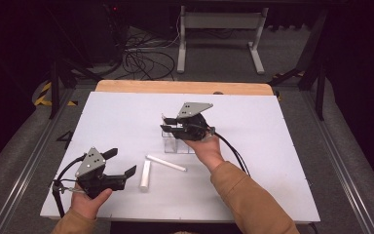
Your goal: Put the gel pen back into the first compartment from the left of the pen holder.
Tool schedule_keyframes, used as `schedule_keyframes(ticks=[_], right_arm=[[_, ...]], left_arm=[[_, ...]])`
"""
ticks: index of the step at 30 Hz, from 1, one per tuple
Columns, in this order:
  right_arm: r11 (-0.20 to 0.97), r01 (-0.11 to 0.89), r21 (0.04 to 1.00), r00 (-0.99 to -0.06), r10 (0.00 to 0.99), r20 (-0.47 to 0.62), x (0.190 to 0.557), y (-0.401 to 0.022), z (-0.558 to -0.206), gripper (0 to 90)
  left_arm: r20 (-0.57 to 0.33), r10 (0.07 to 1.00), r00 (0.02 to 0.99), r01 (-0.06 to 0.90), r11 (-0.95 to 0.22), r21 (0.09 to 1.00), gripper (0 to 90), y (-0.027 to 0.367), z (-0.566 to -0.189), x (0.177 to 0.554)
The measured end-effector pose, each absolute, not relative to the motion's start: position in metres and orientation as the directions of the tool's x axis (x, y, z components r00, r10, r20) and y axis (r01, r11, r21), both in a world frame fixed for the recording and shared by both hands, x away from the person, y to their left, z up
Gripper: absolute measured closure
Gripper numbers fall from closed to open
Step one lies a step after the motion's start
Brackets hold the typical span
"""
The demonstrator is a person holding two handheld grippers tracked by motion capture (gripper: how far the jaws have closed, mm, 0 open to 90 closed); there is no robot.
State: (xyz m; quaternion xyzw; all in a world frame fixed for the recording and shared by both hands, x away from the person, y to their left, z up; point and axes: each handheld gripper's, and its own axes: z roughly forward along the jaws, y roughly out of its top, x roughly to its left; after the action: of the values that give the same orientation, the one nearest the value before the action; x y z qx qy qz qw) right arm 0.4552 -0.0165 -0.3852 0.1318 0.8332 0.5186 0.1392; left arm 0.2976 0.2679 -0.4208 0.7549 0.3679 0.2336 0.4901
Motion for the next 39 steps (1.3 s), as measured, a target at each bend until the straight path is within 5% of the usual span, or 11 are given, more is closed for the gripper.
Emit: schedule_keyframes(ticks=[7, 15, 39], right_arm=[[0.422, 0.101, 0.901, -0.916, 0.394, -0.082, 0.445, -0.023, -0.375, 42.2], [0.410, 0.125, 0.904, -0.912, 0.406, -0.058, 0.429, -0.034, -0.363, 30.4], [0.448, 0.146, 0.882, -0.917, 0.397, -0.050, 0.400, -0.051, -0.365, 24.8]], left_arm=[[-0.010, 0.786, 0.619, 0.327, -0.247, 0.912, 13.6, 0.268, -0.421, 0.297], [-0.013, 0.789, 0.614, 0.327, -0.239, 0.914, 13.4, 0.270, -0.420, 0.296], [-0.006, 0.798, 0.603, 0.322, -0.237, 0.916, 13.3, 0.275, -0.420, 0.296]])
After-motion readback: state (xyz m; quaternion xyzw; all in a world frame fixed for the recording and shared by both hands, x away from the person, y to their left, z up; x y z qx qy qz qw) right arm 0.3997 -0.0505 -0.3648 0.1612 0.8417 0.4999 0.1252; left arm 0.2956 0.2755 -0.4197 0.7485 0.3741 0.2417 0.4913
